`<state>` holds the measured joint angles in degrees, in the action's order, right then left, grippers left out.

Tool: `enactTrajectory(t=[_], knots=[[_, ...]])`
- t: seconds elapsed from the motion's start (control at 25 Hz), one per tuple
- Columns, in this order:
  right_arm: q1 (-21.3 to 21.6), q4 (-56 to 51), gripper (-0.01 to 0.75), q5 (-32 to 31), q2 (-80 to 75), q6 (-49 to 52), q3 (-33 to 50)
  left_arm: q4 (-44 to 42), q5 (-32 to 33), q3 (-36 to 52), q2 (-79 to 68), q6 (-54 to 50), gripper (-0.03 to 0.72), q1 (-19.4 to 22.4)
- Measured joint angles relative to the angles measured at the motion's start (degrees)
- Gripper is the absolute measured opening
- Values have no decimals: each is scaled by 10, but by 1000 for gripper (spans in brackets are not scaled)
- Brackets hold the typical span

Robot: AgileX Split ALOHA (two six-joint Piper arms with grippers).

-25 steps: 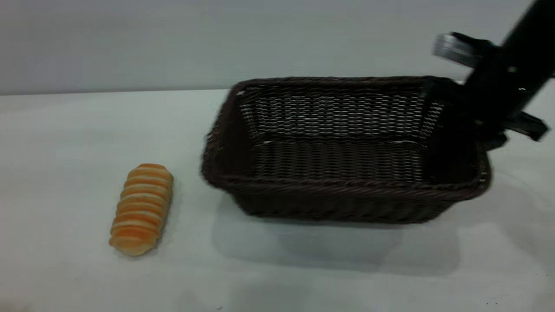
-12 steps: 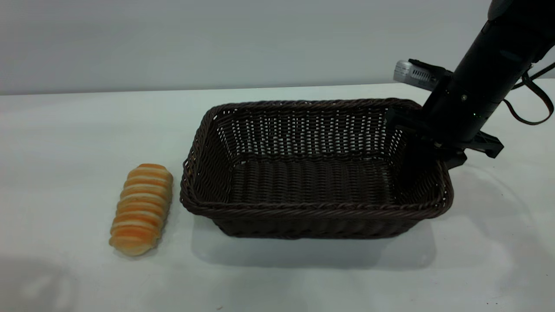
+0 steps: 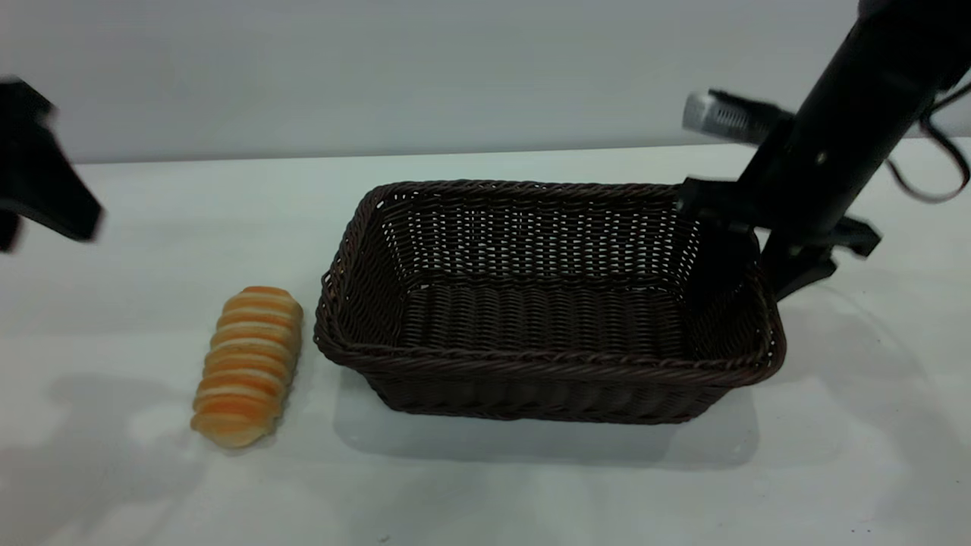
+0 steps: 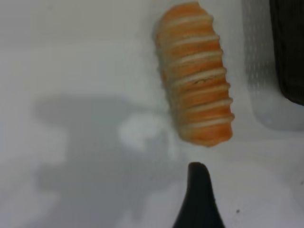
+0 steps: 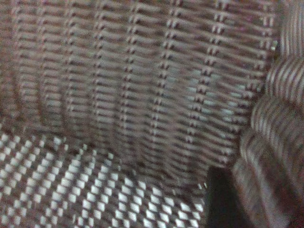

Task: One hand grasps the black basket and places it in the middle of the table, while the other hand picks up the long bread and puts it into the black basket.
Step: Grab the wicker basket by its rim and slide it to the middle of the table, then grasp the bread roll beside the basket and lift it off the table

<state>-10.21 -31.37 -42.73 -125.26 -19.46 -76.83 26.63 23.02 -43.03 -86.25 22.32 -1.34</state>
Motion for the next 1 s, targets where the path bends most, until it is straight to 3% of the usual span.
enactTrajectory(t=[0.16,0.36,0.56,0.8,0.92,1.0], knots=[[8,58,437,-25,79,12,0,99,-44,-3,-82,78,591,-1],[11,98,437,-71,229,29,0,174,-106,-16,-176,148,591,-34],[11,98,437,-157,384,29,0,187,-143,-53,-273,170,591,-64],[11,97,437,-249,551,33,27,190,-164,-88,-350,172,585,-65],[11,97,437,-269,628,45,75,191,-159,-103,-371,172,509,-65],[11,97,437,-276,676,48,119,191,-158,-105,-374,172,383,-65]])
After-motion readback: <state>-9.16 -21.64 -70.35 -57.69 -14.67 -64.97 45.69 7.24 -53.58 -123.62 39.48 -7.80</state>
